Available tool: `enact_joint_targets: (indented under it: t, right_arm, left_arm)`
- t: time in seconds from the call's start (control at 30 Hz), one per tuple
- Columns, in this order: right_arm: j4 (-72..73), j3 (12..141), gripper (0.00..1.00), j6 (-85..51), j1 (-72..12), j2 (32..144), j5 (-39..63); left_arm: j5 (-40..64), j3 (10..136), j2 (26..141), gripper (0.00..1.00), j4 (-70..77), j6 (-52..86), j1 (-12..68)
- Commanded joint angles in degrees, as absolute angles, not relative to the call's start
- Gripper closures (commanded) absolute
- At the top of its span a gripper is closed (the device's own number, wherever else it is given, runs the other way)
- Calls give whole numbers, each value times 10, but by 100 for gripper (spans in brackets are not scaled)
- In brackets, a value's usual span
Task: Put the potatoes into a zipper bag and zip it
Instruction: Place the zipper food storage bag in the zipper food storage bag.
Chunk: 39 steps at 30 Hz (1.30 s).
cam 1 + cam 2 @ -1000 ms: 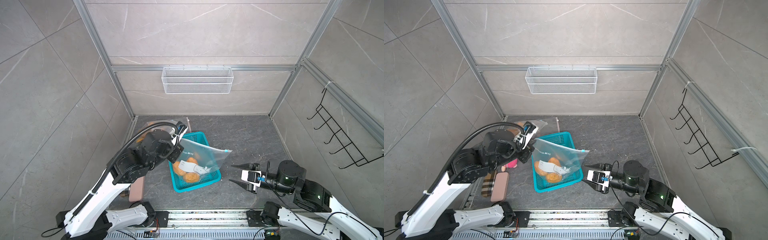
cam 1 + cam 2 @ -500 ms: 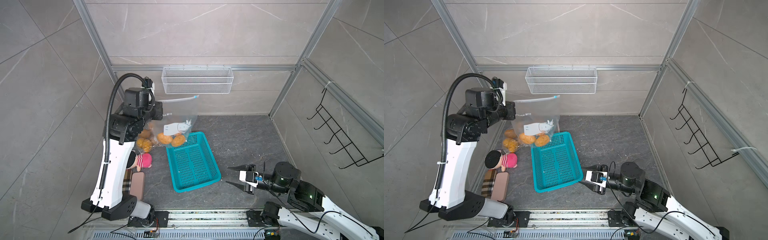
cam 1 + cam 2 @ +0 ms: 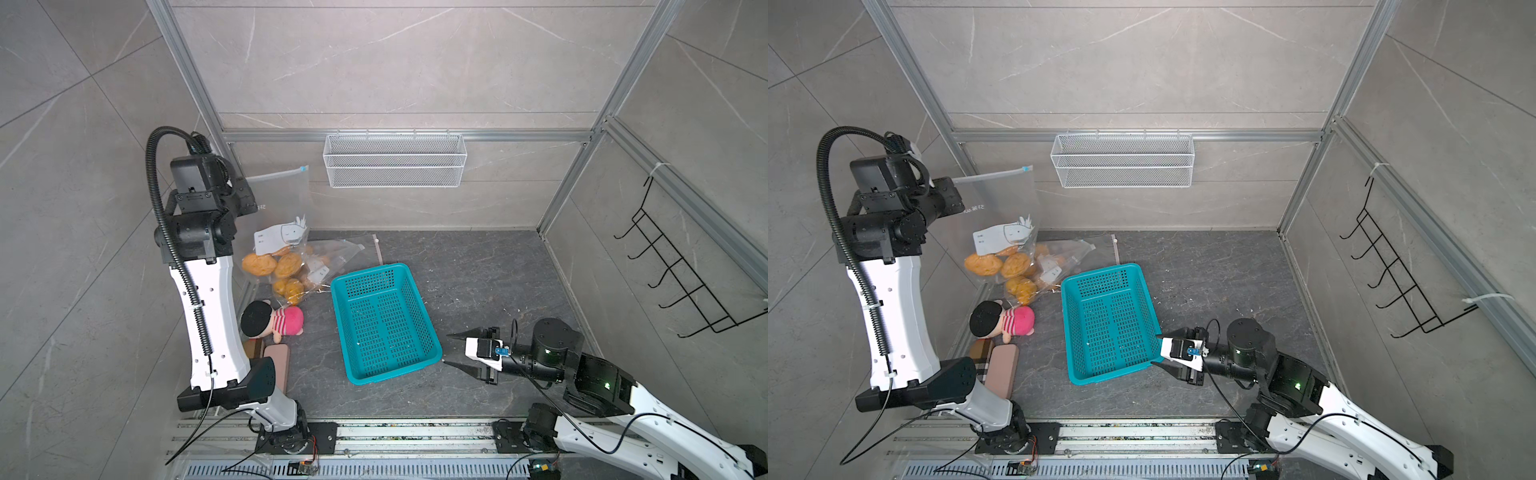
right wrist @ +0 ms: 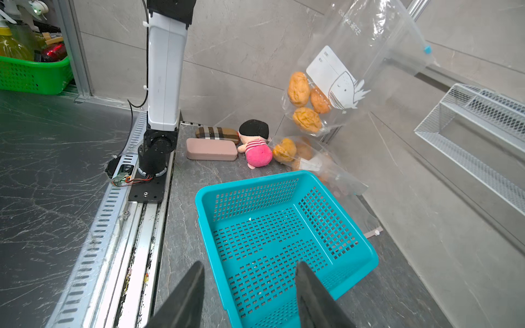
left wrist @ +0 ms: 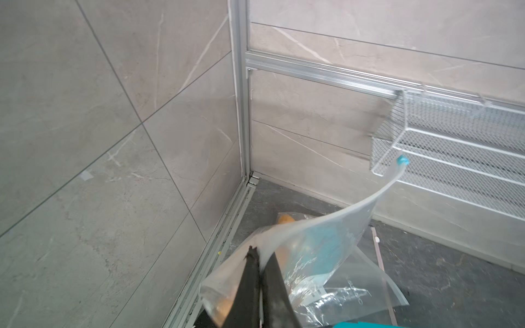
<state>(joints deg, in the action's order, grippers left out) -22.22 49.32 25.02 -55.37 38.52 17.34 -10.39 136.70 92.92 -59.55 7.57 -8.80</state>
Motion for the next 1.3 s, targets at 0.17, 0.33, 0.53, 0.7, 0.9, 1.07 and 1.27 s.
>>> enact_joint_targets:
  t: [0.17,0.33,0.53,0.7,0.9,1.07,1.27]
  right_arm:
    - [-200,484,48,217,-552,389,191]
    - [-212,478,48,216,-552,389,178]
    - [-206,465,48,206,-552,379,175]
    - [-203,459,48,195,-552,371,176]
    - [-198,448,48,183,-552,365,174]
    - [-193,435,48,167,-552,361,169]
    - [-175,424,47,150,-552,354,149]
  left_arm:
    - [-51,1409,995,100,-516,121,-122]
    - [20,1364,1013,100,-464,135,-118]
    - [12,1203,976,100,-378,138,-17]
    - [36,1030,954,100,-295,168,78]
    - [53,880,976,100,-186,201,162]
    - [65,838,1015,100,-158,207,192]
    - [110,800,1001,78,-134,214,196]
